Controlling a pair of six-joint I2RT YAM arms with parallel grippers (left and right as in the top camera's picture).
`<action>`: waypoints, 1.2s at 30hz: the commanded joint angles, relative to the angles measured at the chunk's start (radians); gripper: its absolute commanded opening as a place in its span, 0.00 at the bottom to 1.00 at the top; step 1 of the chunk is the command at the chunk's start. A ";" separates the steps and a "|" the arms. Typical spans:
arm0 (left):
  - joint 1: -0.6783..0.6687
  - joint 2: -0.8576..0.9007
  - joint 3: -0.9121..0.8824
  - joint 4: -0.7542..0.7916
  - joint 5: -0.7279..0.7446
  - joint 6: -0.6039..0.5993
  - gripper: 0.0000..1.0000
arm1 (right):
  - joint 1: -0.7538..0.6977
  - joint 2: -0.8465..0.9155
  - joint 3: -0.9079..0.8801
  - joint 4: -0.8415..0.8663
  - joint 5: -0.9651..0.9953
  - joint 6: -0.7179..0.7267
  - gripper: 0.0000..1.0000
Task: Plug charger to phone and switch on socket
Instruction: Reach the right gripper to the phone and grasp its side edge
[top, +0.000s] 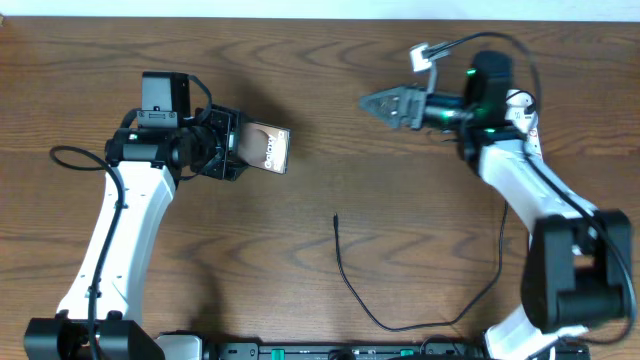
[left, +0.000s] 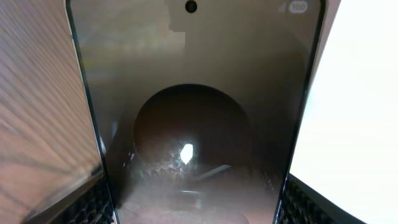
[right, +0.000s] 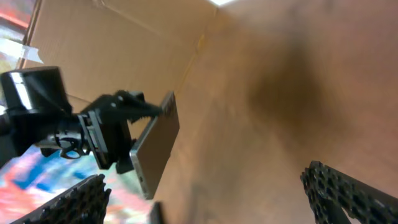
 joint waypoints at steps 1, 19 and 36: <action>-0.009 -0.019 0.018 0.002 -0.149 -0.031 0.08 | 0.076 0.040 0.012 0.021 -0.041 0.094 0.99; -0.081 0.002 0.017 0.002 -0.198 -0.160 0.07 | 0.405 0.050 0.012 0.069 0.349 0.054 0.99; -0.124 0.002 0.017 0.005 -0.105 -0.210 0.07 | 0.432 0.050 0.012 0.077 0.377 0.081 0.57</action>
